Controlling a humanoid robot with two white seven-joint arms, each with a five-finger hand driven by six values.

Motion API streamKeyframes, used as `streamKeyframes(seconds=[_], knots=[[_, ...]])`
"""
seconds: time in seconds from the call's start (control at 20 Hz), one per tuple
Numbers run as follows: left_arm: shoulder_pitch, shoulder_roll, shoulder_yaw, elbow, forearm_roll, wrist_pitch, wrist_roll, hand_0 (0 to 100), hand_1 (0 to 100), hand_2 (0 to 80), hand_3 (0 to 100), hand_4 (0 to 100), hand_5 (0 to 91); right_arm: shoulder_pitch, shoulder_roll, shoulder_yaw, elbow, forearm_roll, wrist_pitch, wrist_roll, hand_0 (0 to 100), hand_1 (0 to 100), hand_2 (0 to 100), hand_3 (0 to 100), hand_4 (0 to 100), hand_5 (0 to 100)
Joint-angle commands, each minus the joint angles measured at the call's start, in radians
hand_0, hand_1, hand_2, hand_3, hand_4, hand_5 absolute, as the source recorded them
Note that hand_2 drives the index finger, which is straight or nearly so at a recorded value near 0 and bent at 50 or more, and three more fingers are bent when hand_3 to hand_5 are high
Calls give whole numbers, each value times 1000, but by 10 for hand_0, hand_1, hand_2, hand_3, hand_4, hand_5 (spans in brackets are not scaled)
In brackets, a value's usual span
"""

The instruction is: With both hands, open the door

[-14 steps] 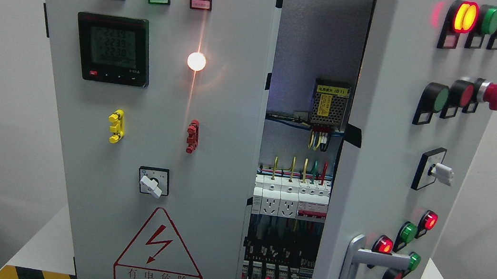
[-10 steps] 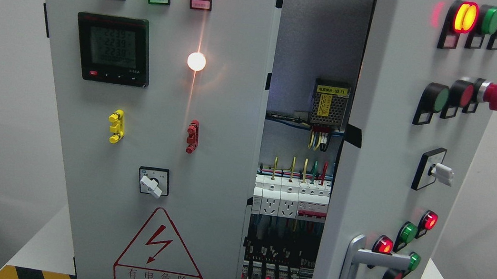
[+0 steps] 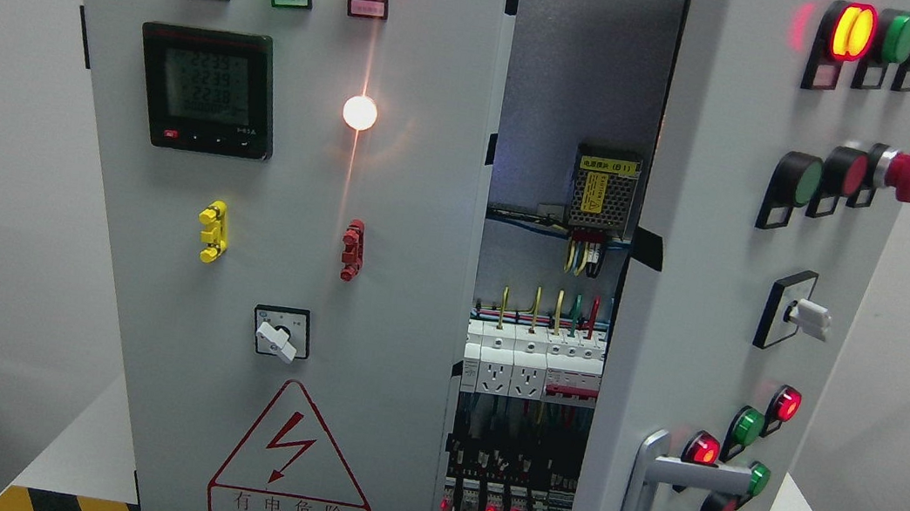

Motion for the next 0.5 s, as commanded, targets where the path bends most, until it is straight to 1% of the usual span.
streamKeyframes(seconds=[0.0,0.1,0.2,0.35,0.4,0.45], knots=[[94,122,-53,-605,34,2,1,0,0,0,0,0,0,0,0,0,-1,-1,0,0,0,0,0,0,0,0],[95,138,-54,-735,72,2,1,0,0,0,0,0,0,0,-2,0,-1,1,0,0,0,0,0,0,0,0],[95,179,-100,-858,122,2,1,0,0,0,0,0,0,0,0,0,-1,-1,0,2,0,0,0,0,0,0],[92,295,-215,-1060,221,7,2,0,0,0,0,0,0,0,0,0,-1,-1,0,0,0,0,0,0,0,0],[91,340,-247,-1119,244,5,2,0,0,0,0,0,0,0,0,0,-1,-1,0,2,0,0,0,0,0,0],[85,383,-270,-1172,253,2,2,0,0,0,0,0,0,0,0,0,-1,1,0,0,0,0,0,0,0,0]])
